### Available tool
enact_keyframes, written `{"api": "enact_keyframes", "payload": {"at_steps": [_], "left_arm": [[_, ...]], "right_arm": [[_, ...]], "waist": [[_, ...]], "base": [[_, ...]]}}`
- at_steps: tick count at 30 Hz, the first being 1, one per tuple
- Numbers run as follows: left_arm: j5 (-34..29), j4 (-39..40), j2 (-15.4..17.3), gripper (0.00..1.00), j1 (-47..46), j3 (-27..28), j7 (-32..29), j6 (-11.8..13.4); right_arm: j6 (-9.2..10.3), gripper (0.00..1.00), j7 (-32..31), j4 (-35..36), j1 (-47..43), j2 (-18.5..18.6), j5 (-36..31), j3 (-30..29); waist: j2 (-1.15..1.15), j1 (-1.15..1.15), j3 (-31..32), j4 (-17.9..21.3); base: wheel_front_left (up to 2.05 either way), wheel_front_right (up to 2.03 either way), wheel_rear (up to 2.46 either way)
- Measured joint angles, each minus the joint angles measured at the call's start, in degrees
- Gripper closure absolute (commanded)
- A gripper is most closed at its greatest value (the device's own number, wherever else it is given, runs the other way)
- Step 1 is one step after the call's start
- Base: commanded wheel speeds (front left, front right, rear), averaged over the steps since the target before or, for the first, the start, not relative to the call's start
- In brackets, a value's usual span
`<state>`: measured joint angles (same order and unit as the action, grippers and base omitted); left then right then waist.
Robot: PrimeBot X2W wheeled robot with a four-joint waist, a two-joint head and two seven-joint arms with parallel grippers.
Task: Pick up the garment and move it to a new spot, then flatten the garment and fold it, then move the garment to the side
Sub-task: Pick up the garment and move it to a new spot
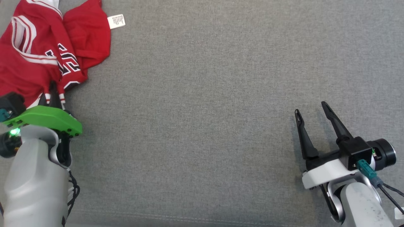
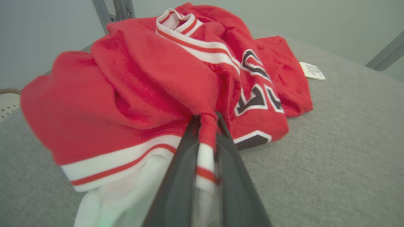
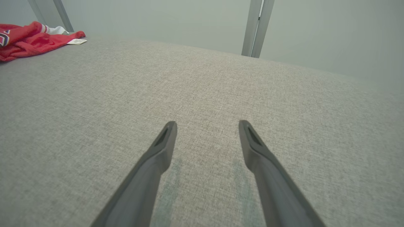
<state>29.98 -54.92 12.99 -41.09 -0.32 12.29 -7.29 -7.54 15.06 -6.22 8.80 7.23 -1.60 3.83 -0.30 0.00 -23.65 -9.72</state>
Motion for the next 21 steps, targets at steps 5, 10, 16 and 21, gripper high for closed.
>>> {"api": "enact_keyframes", "payload": {"at_steps": [5, 10, 16, 21], "left_arm": [[0.53, 9.49, -1.04, 1.0, 1.64, -5.22, 0.03, -0.04], [1.72, 26.07, -2.3, 1.0, 5.88, -10.76, -4.11, -0.04], [2.13, 50.5, -5.31, 1.0, 11.13, -17.52, -13.58, 0.44], [3.85, 69.13, -7.79, 1.0, 14.32, -23.88, -21.9, 3.47]], "right_arm": [[0.0, 0.0, 0.0, -1.05, -1.16, -2.02, 0.63, 0.13], [0.0, 0.0, -0.01, -1.58, -2.44, -3.75, 1.31, -0.12], [0.0, 0.0, 0.0, -2.16, -2.94, -4.3, 2.32, 0.64], [0.0, 0.0, 0.0, -2.13, -2.94, -4.31, 4.8, 0.92]], "waist": [[0.0, 0.0, 2.58, 0.71], [0.0, 0.0, 5.9, 2.27], [0.0, 0.0, 8.57, 5.97], [0.0, 0.0, 10.25, 10.72]], "base": [[0.0, 0.0, 0.0], [0.0, 0.0, 0.0], [0.0, 0.0, 0.0], [0.0, 0.0, 0.0]]}}
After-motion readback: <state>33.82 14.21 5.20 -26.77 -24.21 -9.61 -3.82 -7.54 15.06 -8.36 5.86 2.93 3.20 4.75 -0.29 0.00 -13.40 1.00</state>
